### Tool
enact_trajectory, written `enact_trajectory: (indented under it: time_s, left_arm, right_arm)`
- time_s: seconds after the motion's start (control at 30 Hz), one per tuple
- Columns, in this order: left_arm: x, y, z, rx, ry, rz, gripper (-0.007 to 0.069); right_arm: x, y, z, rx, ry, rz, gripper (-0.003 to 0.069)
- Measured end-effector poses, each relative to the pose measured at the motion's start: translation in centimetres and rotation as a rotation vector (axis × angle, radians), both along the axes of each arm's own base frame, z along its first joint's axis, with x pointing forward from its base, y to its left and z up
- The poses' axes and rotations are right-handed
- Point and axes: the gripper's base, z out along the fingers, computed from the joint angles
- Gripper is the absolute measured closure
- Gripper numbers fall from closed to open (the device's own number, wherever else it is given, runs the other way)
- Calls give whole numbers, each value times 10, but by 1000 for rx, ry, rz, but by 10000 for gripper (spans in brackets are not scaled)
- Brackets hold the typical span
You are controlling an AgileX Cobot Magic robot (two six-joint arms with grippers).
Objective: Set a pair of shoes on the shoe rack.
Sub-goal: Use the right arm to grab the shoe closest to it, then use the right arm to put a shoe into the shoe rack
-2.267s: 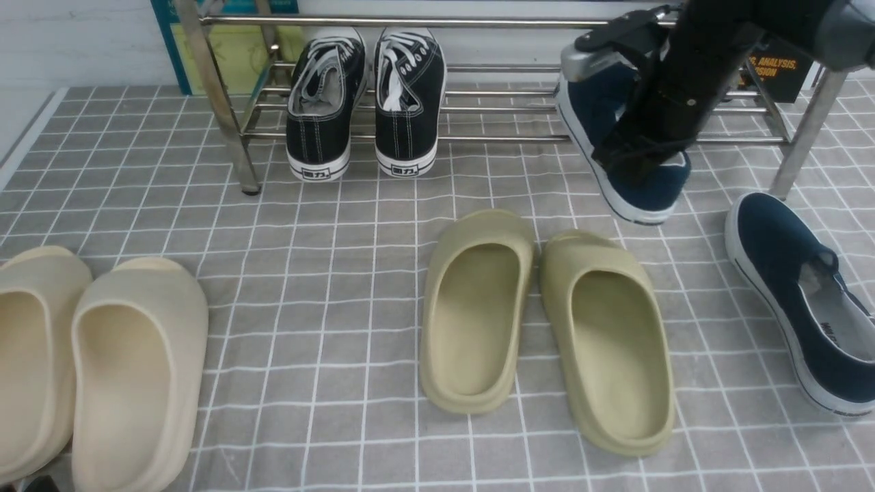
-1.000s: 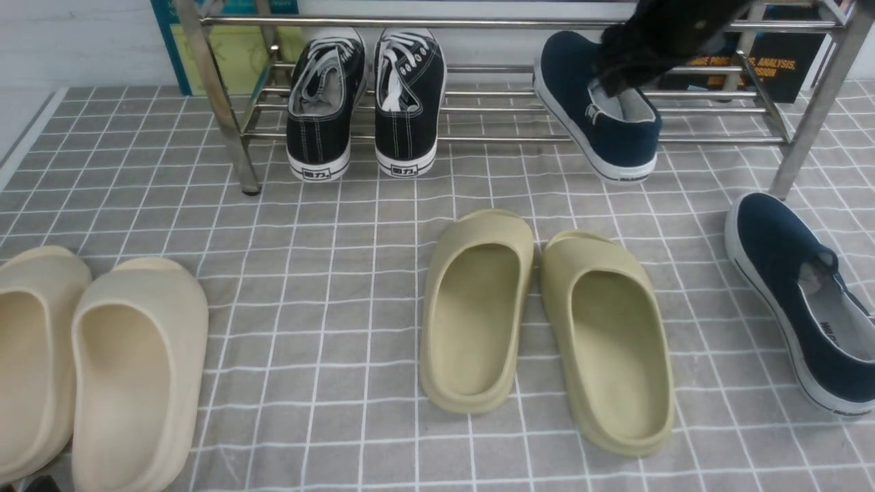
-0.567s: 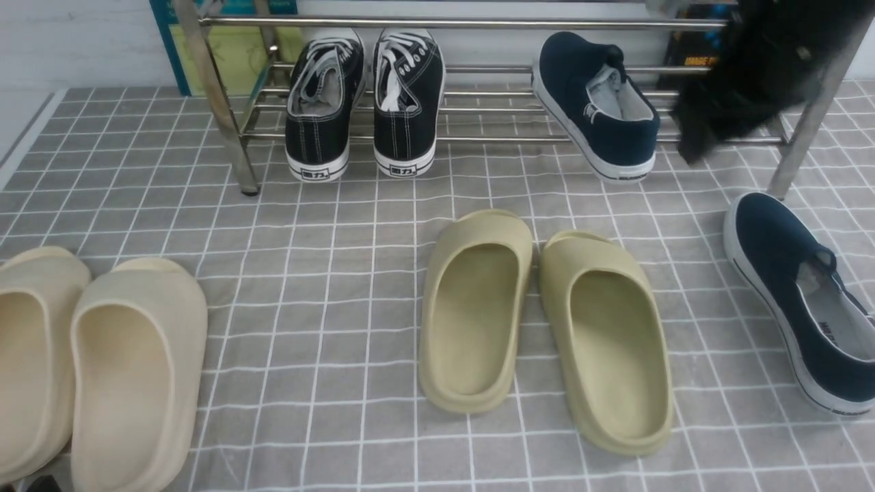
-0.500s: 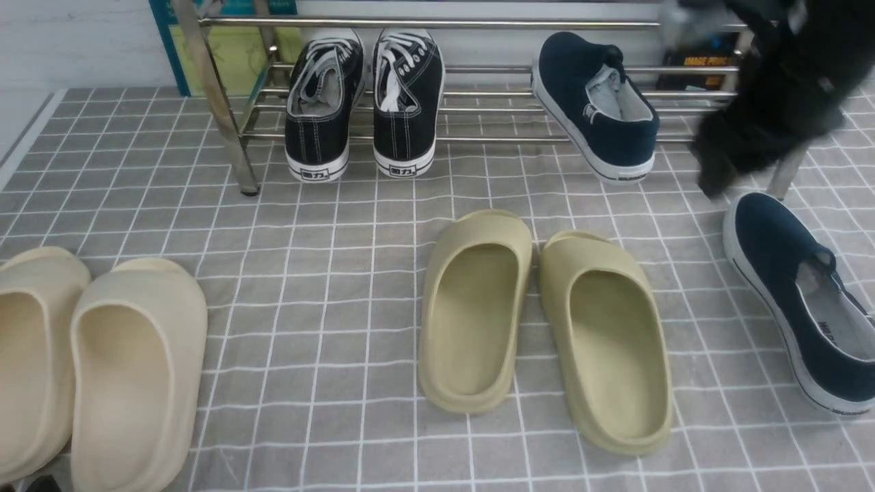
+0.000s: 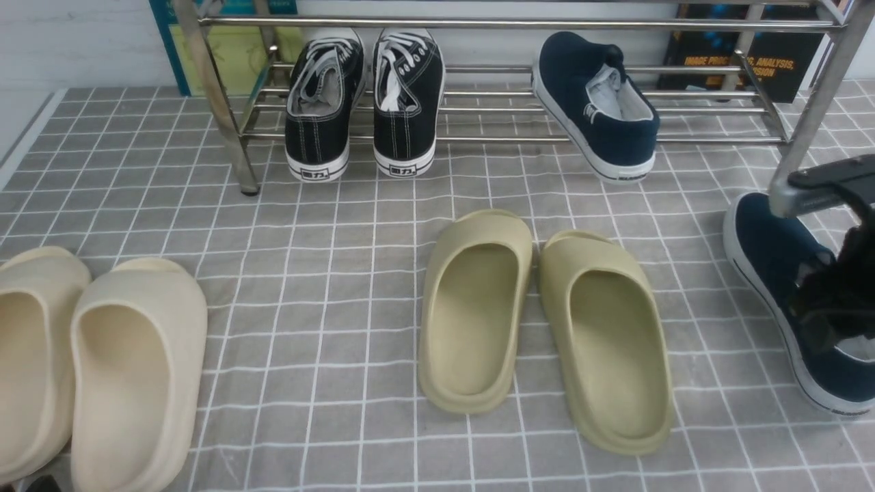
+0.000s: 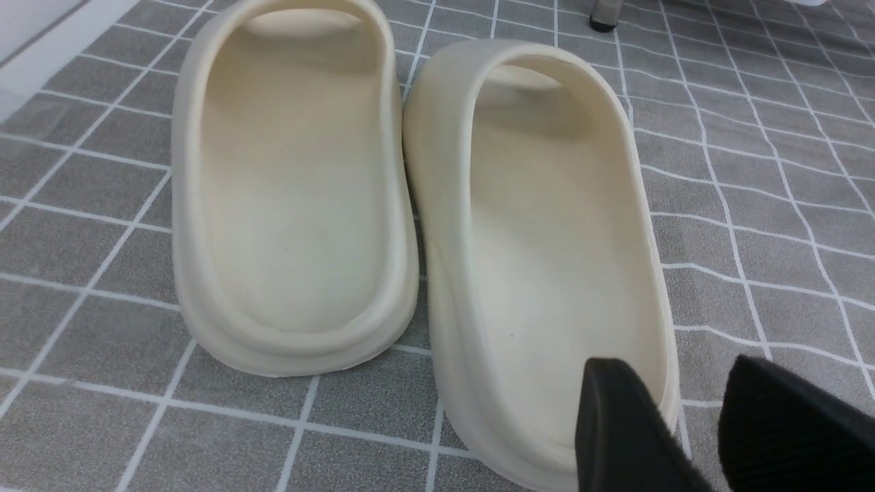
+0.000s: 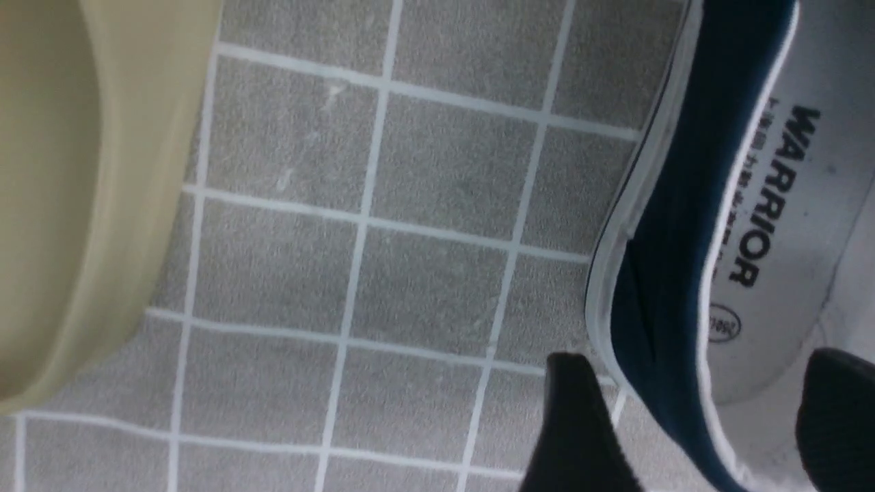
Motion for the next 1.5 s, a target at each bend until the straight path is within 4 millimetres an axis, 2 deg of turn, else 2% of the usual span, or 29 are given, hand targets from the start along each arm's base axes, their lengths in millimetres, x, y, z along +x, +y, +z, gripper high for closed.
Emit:
enact_trajectory:
  time_s: [0.1, 0.23, 0.37, 0.4, 0.43, 0.5, 0.57, 0.6, 0.67, 0.8, 0.93, 1.1, 1.27, 1.43, 1.5]
  left_arm:
    - [0, 0, 0, 0, 0, 0, 387]
    - [0, 0, 0, 0, 0, 0, 387]
    - [0, 0, 0, 0, 0, 0, 387]
    - [0, 0, 0, 0, 0, 0, 387]
    - [0, 0, 0, 0, 0, 0, 387]
    - [0, 0, 0, 0, 0, 0, 387]
    - [0, 0, 0, 0, 0, 0, 387]
    - [0, 0, 0, 0, 0, 0, 387]
    - [0, 0, 0, 0, 0, 0, 387]
    - [0, 0, 0, 0, 0, 0, 387]
    - [0, 0, 0, 0, 0, 0, 387]
    - [0, 0, 0, 0, 0, 0, 387]
    - [0, 0, 0, 0, 0, 0, 387]
    - [0, 0, 0, 0, 0, 0, 387]
    - [0, 0, 0, 0, 0, 0, 387]
  right_arm:
    - [5, 0, -9, 1, 0, -2, 209]
    - [15, 1, -32, -8, 45, 1, 236]
    - [18, 0, -45, -23, 82, 7, 363]
    - [18, 0, -46, -23, 83, 7, 372]
    - [18, 0, -46, -26, 82, 8, 431]
    - [19, -1, -43, -36, 85, 11, 562]
    - [20, -1, -40, -37, 92, 10, 614]
    - [22, -1, -31, -32, 93, 5, 627]
    - [22, 1, -24, -22, 103, 1, 626]
    - [23, 17, 17, 20, 83, 64, 626]
    - [33, 34, 44, 49, -9, 126, 626]
    - [48, 41, 69, 63, -85, 144, 626]
    - [71, 40, 75, 8, -123, 153, 626]
    - [90, 40, 64, -30, -105, 158, 626]
    - [105, 40, 52, -63, -96, 164, 626]
